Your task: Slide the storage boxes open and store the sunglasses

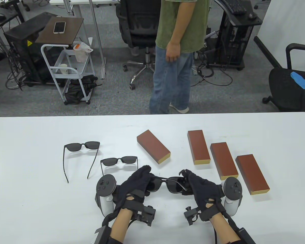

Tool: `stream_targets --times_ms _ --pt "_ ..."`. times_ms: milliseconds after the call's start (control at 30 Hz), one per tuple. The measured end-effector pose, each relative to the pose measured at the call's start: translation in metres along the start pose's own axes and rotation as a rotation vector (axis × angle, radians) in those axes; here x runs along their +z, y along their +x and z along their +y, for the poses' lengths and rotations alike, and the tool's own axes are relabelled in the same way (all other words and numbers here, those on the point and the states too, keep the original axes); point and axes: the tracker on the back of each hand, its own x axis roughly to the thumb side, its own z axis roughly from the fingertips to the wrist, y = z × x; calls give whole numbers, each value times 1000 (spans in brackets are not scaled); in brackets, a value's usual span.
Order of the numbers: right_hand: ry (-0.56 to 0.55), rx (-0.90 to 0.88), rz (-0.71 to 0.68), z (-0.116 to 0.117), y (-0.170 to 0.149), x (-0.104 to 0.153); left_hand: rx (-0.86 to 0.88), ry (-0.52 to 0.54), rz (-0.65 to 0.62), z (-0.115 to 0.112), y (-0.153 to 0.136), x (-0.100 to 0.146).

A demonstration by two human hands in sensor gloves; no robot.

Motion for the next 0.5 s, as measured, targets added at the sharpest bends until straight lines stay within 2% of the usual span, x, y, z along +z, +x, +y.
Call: stream_targets --times_ms 333,500 --pt "-72 -6 75 -11 -4 1 149 -161 0 -11 -6 0" --pt "-102 60 90 -15 -4 1 185 -226 -13 -15 -5 0"
